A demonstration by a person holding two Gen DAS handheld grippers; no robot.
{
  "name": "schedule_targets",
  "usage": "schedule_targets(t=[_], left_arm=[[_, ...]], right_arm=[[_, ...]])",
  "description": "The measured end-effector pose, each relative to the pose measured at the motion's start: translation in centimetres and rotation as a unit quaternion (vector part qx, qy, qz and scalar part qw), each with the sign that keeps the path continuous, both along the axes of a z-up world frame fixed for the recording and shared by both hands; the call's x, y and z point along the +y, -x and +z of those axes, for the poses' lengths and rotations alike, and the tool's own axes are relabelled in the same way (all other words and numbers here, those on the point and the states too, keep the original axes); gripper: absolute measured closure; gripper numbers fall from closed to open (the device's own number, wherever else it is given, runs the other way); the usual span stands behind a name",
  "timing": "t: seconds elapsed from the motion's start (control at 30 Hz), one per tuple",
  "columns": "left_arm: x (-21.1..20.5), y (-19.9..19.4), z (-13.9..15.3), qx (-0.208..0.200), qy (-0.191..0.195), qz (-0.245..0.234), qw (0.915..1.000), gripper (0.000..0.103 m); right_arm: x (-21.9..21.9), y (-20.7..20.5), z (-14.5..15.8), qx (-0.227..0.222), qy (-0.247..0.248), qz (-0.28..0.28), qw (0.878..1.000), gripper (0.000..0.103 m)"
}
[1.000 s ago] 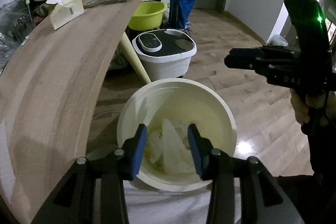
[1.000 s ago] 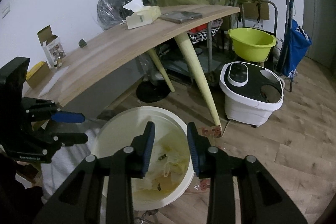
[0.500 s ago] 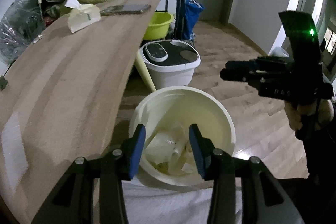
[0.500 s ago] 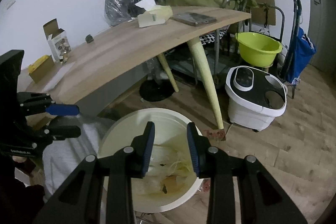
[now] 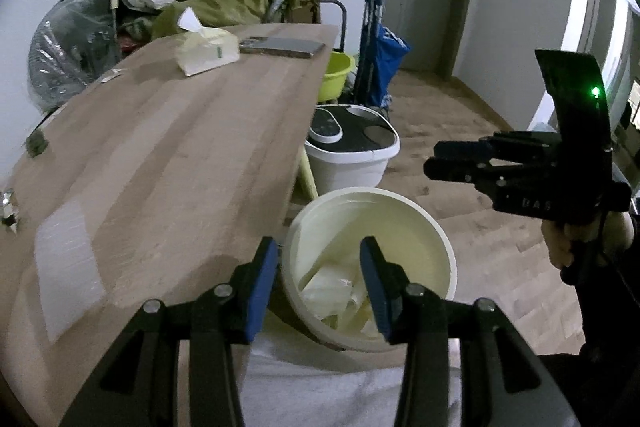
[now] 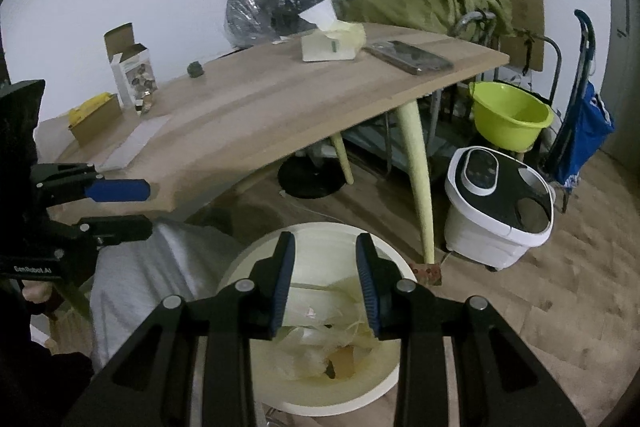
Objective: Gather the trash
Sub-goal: 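Move both open grippers back over the table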
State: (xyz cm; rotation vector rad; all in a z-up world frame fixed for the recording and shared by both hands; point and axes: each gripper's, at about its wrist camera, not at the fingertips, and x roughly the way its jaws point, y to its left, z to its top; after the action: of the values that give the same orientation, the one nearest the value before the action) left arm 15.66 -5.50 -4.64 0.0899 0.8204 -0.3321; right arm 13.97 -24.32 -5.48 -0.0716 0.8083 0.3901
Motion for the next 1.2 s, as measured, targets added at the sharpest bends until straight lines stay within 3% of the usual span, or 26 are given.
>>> schedule_targets(t=[0.6,1.2], left_arm=[[6.5,3.5,1.4,-0.022,0.001,0.094,0.9953,0.06],[13.1,7.1,2.0,-0.032,0.011,0.194,0.9803,0.06]], right_arm=[[6.4,-1.1,1.1,-0.006,0.001,0.081,0.997,0.074],[14.0,-2.8,1.1,-0.001,0.005,0.165,0.986,0.074]])
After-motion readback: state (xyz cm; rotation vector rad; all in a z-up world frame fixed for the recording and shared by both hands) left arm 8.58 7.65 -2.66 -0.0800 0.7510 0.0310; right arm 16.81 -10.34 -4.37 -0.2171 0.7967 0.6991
